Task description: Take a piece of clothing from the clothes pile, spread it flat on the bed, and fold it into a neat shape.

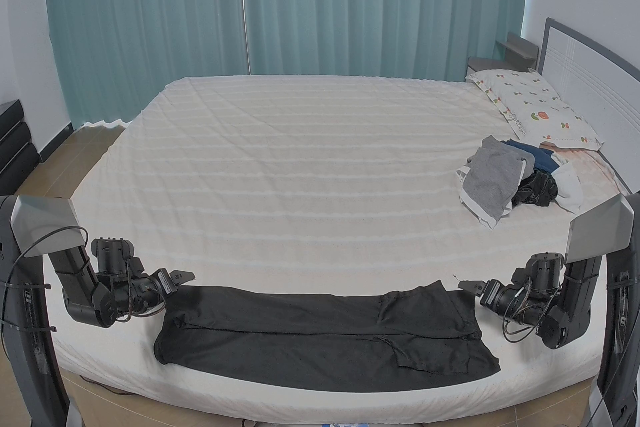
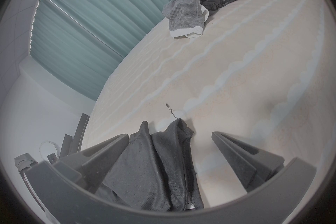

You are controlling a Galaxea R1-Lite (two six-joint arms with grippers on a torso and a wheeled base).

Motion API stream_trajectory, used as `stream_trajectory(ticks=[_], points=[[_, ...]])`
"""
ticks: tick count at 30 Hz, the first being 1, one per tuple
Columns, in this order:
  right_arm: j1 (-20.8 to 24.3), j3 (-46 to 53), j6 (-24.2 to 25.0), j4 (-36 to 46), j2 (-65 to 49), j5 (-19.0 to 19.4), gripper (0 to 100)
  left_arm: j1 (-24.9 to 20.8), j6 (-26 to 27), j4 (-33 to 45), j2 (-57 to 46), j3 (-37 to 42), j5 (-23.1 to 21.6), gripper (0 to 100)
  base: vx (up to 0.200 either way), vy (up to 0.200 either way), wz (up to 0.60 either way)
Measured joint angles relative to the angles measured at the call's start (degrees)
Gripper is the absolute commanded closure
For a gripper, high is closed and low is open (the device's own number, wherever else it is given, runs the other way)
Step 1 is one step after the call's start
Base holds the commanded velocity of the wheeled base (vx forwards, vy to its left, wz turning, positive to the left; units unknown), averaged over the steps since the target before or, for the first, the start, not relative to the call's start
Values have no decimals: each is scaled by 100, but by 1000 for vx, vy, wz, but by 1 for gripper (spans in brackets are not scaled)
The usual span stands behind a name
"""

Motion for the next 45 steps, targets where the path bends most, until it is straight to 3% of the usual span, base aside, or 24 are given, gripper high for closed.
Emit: stream_trajectory(ticks=[6,7,18,19,36,45], points=[[13,-50,0,4,60,2,0,-17,4,96,2,-6,0,0,0,0,0],[17,-69,0,4,66,0,0,-20,4,96,6,-12,0,100,0,0,0],[28,-290,0,83,178,-7,0,-22,156,91,77,-43,29,100,0,0,0],[39,-310,2,91,193,-9,100,-13,156,89,83,-43,29,100,0,0,0],[48,-778,143,263,286,-104,100,30,96,59,110,-98,73,100,0,0,0],[-80,-1073,325,247,284,-397,100,28,-279,41,121,-327,324,100,0,0,0]])
